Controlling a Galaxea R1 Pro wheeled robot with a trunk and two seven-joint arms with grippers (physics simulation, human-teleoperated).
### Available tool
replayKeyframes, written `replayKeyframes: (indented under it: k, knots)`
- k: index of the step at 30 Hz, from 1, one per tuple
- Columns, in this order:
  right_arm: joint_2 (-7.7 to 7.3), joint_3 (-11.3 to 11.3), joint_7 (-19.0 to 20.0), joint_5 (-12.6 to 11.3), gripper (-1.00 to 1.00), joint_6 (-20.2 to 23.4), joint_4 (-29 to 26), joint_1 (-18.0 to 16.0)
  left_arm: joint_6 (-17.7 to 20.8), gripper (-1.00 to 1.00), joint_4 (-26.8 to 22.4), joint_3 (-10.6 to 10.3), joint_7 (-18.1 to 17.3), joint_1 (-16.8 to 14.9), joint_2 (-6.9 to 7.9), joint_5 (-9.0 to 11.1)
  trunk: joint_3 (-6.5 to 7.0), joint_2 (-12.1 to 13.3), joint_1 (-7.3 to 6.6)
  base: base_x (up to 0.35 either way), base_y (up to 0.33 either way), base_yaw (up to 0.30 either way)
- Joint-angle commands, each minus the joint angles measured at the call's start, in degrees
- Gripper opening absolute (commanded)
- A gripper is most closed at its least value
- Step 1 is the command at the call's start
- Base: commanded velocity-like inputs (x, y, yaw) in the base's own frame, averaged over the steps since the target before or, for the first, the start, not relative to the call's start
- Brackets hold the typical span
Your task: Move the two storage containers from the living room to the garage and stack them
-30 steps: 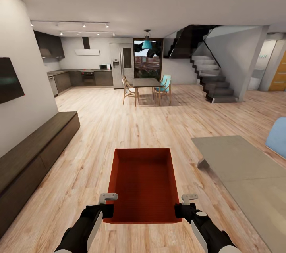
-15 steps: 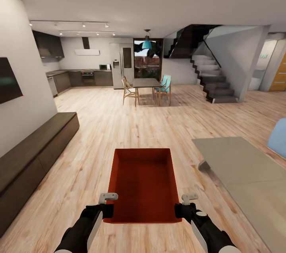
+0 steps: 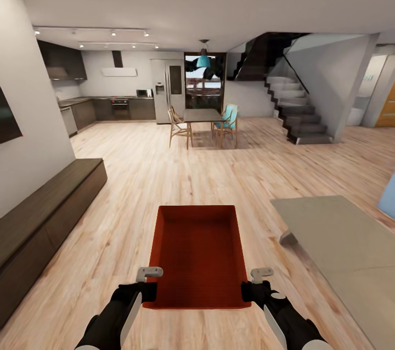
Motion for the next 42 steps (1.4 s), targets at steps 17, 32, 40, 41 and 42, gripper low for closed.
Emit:
replayKeyframes:
  k: [17,32,40,41,42]
  knots:
    - [-0.06,-0.1,-0.1,0.5,-1.00,-0.5,-0.3,-0.1,0.4,-1.00,0.0,0.2,0.2,0.0,0.63,-2.3,-0.13,-0.1,0.06,0.286,0.086,0.000]
    - [-0.06,-0.1,-0.1,0.3,-1.00,-0.5,-0.3,-0.1,0.4,-1.00,0.0,0.3,0.2,0.0,0.83,-2.4,-0.13,-0.1,0.06,0.296,0.011,0.000]
    - [-0.06,-0.1,-0.1,0.3,-1.00,-0.5,-0.3,-0.1,0.4,-1.00,0.0,0.3,0.2,0.0,0.89,-2.4,-0.13,-0.1,0.06,0.327,0.000,0.000]
    - [-0.06,-0.1,-0.1,0.3,-1.00,-0.5,-0.3,-0.1,0.4,-1.00,0.0,0.3,0.2,0.0,0.87,-2.4,-0.13,-0.1,0.06,0.327,0.000,0.000]
    - [-0.06,-0.1,-0.1,0.3,-1.00,-0.5,-0.3,-0.1,0.4,-1.00,0.0,0.3,0.2,0.0,0.88,-2.4,-0.13,-0.1,0.06,0.327,0.000,0.000]
